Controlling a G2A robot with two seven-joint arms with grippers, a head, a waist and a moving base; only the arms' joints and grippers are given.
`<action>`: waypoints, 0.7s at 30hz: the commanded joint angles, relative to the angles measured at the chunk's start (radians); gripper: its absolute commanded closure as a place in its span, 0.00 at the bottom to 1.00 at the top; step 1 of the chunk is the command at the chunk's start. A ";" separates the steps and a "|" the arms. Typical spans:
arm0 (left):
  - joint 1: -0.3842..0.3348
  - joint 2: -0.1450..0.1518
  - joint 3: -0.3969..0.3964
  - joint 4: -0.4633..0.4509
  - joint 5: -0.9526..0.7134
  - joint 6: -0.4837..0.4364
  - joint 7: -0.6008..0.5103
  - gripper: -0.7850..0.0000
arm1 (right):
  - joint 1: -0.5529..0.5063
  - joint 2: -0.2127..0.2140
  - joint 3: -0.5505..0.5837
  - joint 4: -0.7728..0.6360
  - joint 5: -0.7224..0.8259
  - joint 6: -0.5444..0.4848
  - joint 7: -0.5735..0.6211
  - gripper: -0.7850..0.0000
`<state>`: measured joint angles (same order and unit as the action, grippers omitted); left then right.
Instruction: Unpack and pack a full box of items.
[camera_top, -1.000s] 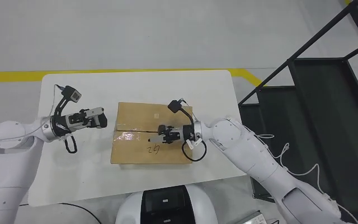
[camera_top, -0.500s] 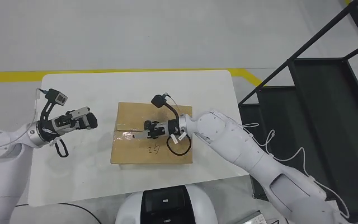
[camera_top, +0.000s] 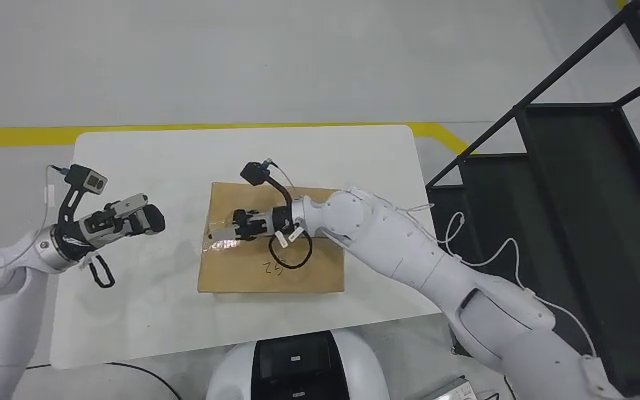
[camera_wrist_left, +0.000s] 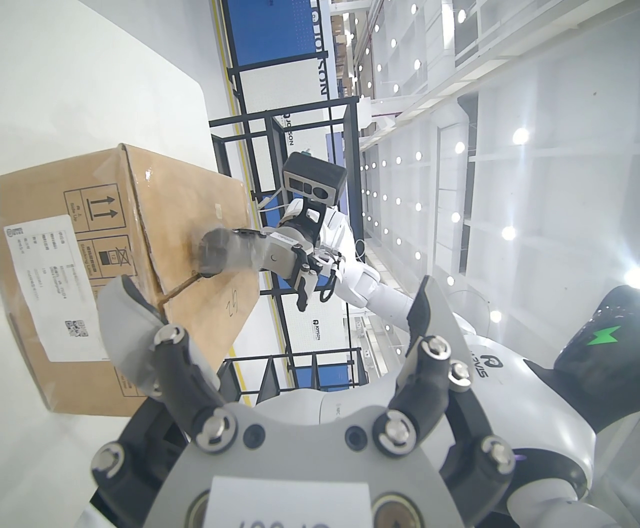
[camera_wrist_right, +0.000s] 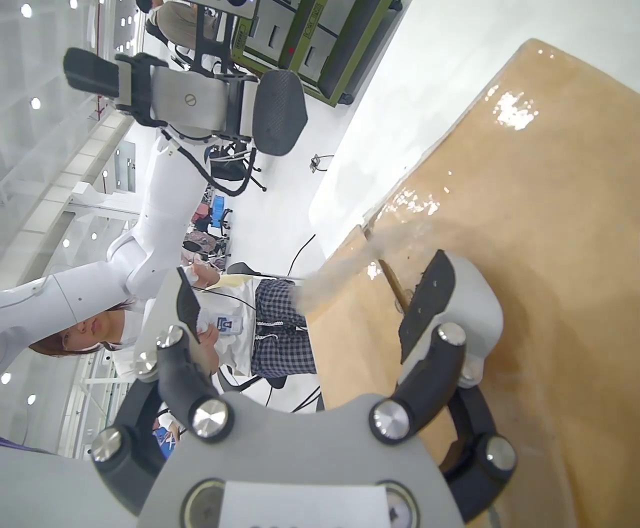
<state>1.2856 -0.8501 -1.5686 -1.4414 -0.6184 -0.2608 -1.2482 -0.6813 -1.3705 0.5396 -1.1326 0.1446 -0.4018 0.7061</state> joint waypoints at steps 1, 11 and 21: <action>0.011 0.001 -0.009 -0.008 -0.001 0.001 0.003 0.00 | 0.013 -0.017 -0.012 0.031 0.007 -0.006 -0.009 0.00; 0.044 0.002 -0.030 -0.040 -0.001 0.005 0.015 0.00 | 0.018 -0.044 0.008 0.052 -0.002 -0.117 -0.022 0.00; 0.032 -0.002 -0.012 -0.055 0.005 0.003 0.026 0.00 | -0.061 0.036 0.174 -0.107 -0.267 -0.164 -0.065 0.00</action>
<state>1.3185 -0.8514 -1.5828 -1.4952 -0.6136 -0.2565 -1.2241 -0.7369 -1.3420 0.6971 -1.2276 -0.0748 -0.5695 0.6501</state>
